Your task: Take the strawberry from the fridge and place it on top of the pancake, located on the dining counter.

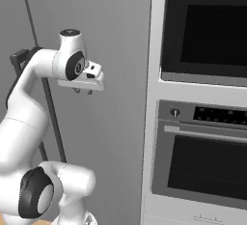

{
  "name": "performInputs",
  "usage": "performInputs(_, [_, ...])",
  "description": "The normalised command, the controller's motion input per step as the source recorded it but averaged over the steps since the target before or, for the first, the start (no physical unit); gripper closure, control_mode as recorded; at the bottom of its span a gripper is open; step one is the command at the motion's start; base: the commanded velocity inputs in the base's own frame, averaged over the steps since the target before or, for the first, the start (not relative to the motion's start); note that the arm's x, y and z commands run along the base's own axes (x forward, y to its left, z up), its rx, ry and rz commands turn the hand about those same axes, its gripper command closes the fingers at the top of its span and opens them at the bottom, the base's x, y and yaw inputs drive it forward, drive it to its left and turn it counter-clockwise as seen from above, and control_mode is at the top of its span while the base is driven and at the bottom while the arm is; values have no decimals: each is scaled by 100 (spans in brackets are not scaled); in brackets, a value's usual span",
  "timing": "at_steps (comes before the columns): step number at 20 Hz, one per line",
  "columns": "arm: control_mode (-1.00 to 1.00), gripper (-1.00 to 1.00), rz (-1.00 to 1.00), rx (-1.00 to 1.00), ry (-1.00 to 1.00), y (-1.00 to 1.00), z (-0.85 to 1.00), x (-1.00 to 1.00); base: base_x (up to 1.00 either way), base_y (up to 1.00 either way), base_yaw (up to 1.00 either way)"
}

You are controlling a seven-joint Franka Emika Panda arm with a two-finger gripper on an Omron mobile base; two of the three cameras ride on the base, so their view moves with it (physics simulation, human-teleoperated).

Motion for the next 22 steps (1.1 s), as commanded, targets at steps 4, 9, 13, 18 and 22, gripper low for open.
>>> performInputs(4, [-100,-100,0,-1,-5,6,-1,-18,0,0,0])
performInputs(9, [100,-100,0,0,0,0,0,0,-92,65,0])
performInputs(13, [100,-100,0,0,0,0,0,0,-63,77,0])
performInputs(18, [100,-100,0,0,0,0,0,0,-40,-5,0])
performInputs(22, [100,-100,0,0,0,0,0,0,-3,-19,0])
